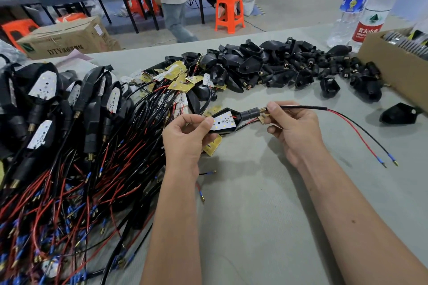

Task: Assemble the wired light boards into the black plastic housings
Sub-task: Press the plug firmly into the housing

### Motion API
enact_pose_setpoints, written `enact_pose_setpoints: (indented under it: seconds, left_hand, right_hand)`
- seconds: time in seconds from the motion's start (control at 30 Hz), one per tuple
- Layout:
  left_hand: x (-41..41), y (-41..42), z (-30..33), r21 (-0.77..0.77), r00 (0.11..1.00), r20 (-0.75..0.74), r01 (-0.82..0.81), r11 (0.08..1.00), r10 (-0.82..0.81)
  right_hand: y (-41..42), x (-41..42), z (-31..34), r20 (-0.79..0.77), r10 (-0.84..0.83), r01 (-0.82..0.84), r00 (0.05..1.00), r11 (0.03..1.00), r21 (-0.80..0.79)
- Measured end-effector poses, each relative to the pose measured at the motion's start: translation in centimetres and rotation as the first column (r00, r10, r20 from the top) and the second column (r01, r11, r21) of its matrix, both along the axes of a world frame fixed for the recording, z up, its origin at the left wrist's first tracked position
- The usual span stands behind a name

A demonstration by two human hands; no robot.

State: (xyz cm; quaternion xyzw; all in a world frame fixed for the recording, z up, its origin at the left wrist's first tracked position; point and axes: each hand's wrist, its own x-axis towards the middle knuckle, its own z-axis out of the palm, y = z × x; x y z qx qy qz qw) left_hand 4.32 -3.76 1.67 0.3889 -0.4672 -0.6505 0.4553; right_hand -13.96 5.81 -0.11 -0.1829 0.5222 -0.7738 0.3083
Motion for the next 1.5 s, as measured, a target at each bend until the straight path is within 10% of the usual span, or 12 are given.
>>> enact_pose_setpoints:
  seconds: [0.67,1.17,1.27,1.4,1.5]
  left_hand:
    - [-0.1,0.0,-0.2,0.065,0.998,-0.039,0.06,0.996,-0.057]
    - [0.0,-0.1,-0.3,0.021,1.0,0.016,0.006,1.0,-0.007]
    - [-0.1,-0.1,-0.1,-0.013,0.998,0.016,-0.065,0.998,0.065]
    - [0.0,-0.4,0.0,-0.032,0.989,0.038,-0.145,0.989,0.146]
    - [-0.2,-0.3,0.3,0.001,0.989,0.009,-0.149,0.989,0.149]
  right_hand:
    - [-0.2,0.1,-0.1,0.053,-0.02,0.021,0.998,0.999,-0.024]
    - [-0.2,0.6,0.2,-0.189,0.083,-0.043,0.978,0.977,0.208]
    - [0.1,0.9,0.8,-0.477,0.236,0.008,0.847,0.891,0.454]
    - [0.5,1.4,1.8,-0.898,0.13,0.257,0.42,0.932,0.255]
    - [0.3,1.5,2.6,-0.889,0.408,0.241,0.209,0.859,0.451]
